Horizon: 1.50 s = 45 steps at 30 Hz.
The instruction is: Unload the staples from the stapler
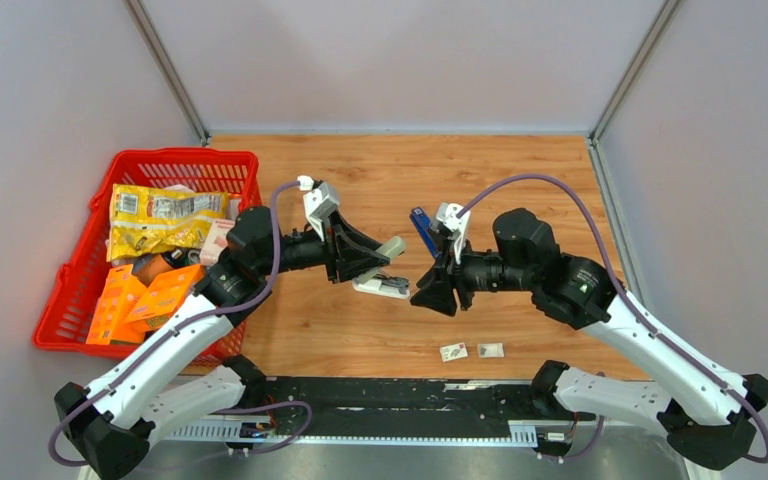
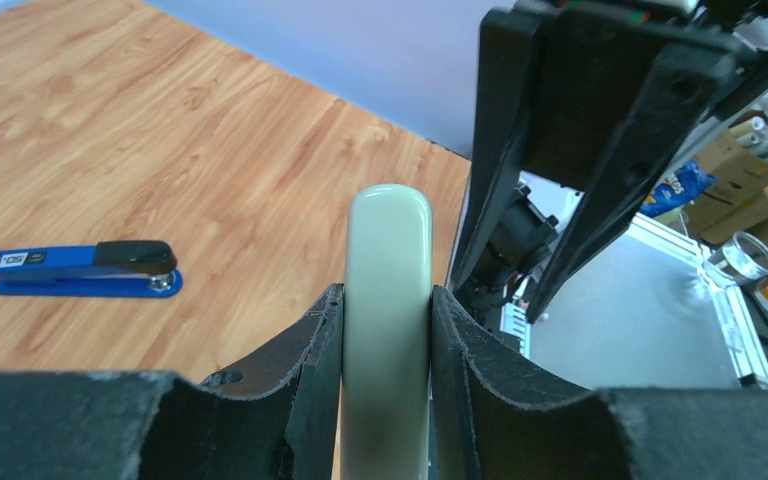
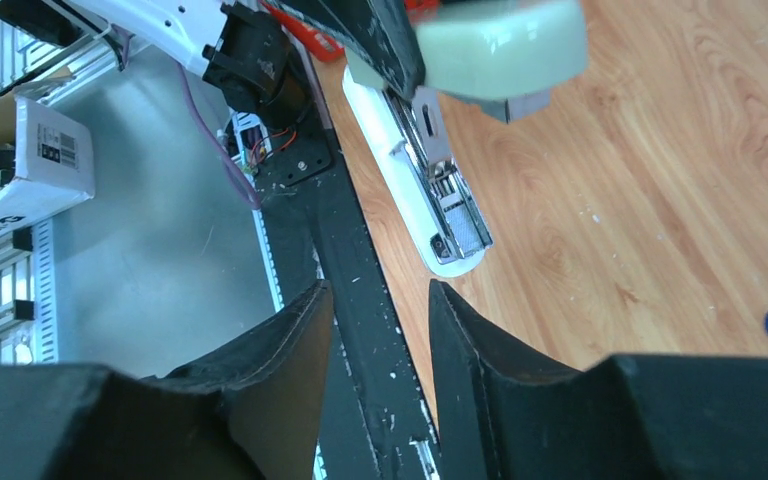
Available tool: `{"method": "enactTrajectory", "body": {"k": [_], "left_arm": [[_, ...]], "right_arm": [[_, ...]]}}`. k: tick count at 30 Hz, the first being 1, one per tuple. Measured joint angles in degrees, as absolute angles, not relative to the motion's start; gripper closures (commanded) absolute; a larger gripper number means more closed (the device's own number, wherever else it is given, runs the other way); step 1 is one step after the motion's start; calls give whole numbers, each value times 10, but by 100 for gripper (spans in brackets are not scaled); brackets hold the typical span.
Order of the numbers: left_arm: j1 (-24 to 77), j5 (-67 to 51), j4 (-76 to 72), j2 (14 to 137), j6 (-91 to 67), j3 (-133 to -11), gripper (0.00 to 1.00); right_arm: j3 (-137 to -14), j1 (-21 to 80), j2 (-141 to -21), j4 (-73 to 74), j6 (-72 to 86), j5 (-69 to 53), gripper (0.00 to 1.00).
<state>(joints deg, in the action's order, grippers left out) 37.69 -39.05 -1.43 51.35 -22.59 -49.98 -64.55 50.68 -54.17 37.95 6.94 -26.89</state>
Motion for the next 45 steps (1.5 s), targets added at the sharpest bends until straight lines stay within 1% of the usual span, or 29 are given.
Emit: {"method": "enactTrajectory", "body": {"k": [5, 6, 13, 14, 15, 23, 31, 36, 45], "left_arm": [[377, -378, -6, 514, -214, -496, 100], [377, -375, -5, 514, -213, -496, 100], [377, -326, 8, 514, -212, -496, 100], [377, -312, 10, 514, -213, -496, 100], [377, -300, 11, 514, -215, -496, 100], [377, -237, 13, 530, -229, -496, 100], [377, -197, 20, 551, -249, -496, 100], [377, -178, 25, 552, -258, -496, 100], [377, -154, 58, 565, -269, -495, 100]], "right_arm": [[-689, 508, -551, 409, 47, -243, 54], [-696, 508, -554, 412, 44, -237, 57], [-717, 508, -581, 412, 48, -176, 94], [-717, 508, -587, 411, 52, -166, 99], [-717, 508, -594, 406, 56, -158, 100], [-686, 508, -636, 321, 81, -94, 100], [-652, 508, -688, 240, 86, -51, 100], [-630, 508, -714, 195, 88, -46, 100], [-559, 508, -721, 109, 111, -73, 100]]}}
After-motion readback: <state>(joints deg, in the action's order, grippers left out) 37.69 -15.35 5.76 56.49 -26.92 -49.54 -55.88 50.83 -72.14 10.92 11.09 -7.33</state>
